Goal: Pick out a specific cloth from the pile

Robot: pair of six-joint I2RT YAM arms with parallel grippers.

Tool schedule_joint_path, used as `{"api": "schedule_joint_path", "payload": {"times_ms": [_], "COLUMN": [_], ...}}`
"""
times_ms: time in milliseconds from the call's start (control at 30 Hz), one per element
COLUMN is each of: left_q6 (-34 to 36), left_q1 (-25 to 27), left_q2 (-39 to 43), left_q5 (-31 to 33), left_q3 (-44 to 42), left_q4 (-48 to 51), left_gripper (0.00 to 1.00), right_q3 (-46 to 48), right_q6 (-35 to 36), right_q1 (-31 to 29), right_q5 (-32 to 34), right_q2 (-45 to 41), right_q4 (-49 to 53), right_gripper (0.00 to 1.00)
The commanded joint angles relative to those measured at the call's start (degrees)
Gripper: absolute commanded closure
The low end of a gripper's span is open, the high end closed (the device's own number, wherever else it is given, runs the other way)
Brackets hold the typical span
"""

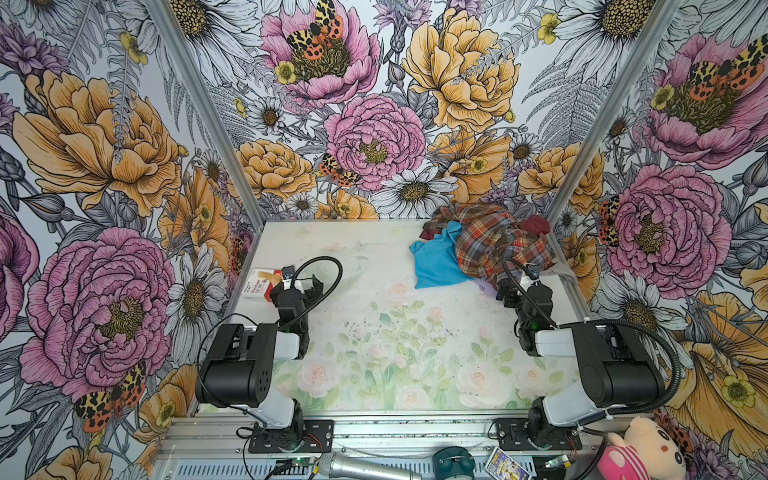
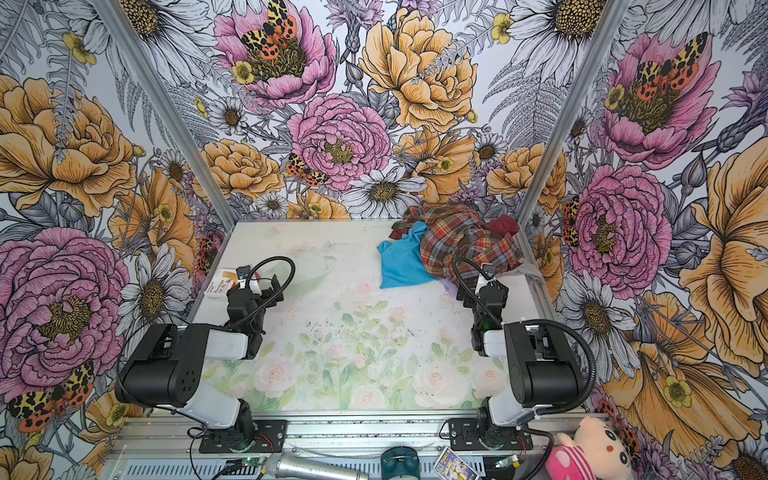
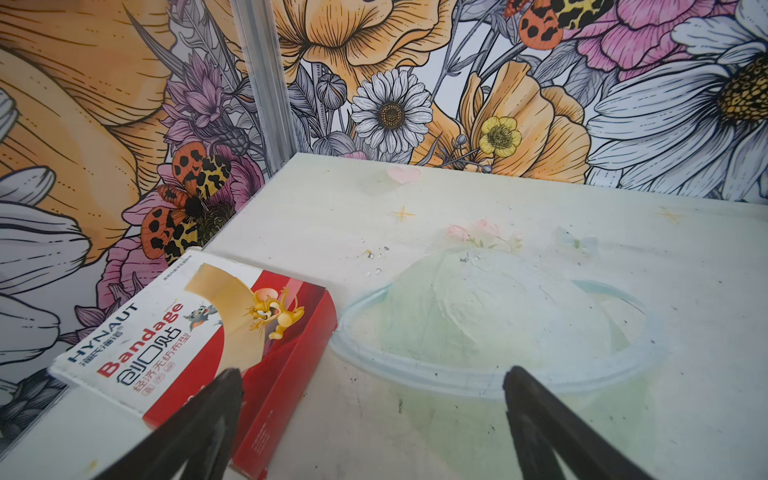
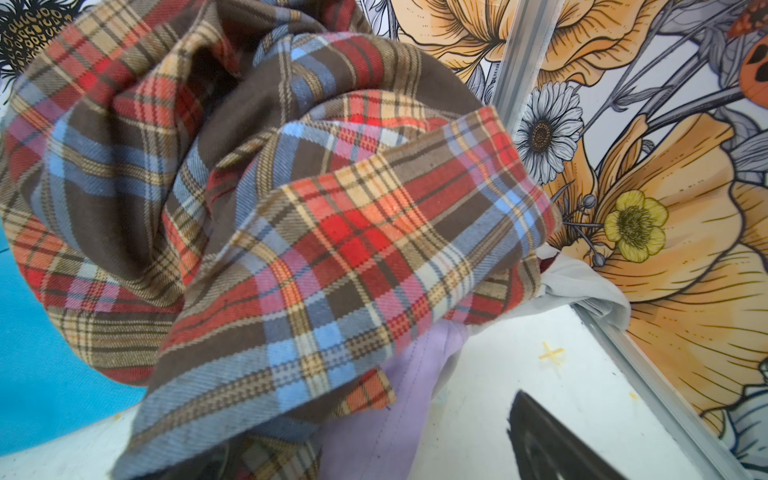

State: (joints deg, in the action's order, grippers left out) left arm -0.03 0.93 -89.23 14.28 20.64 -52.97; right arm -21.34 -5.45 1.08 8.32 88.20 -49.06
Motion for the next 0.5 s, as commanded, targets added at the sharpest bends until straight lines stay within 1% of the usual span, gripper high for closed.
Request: {"api": "schedule_joint_path", "payload": {"times_ms": [0, 100, 200, 333, 467], "left_q6": [-0.6, -0.6, -0.3, 0.0, 1.8], "left_q1": [0.1, 0.1, 0.3, 0.7, 2.8], "left_q2": [0.5, 0.5, 0.5, 0.5, 1.1], "left_q5": [-0.6, -0.6, -0.4, 0.3, 2.5], "left_q3": [0.9, 0.9, 0.8, 0.6, -0.2], "left_q4": [-0.8, -0.8, -1.1, -1.2, -2.1], "left_gripper": [0.01, 0.01, 0.01, 0.01, 0.01], "right_q3": [-1.1, -0.9, 0.5, 2.7, 6.6], "right_q6": [0.0, 0.0, -1.0, -1.4, -1.5], "right_q1": [-0.2, -0.1, -0.4, -0.4, -0.4], "right_q5": [-0.5, -0.4, 3.6, 4.6, 5.1], "right_q2": [-0.1, -0.1, -0.3, -0.6, -0.5], "right_q4": [-0.9, -1.4, -3.9, -7.8, -15.2], "right_gripper": [0.0, 0.0, 0.0, 0.0, 0.0]}}
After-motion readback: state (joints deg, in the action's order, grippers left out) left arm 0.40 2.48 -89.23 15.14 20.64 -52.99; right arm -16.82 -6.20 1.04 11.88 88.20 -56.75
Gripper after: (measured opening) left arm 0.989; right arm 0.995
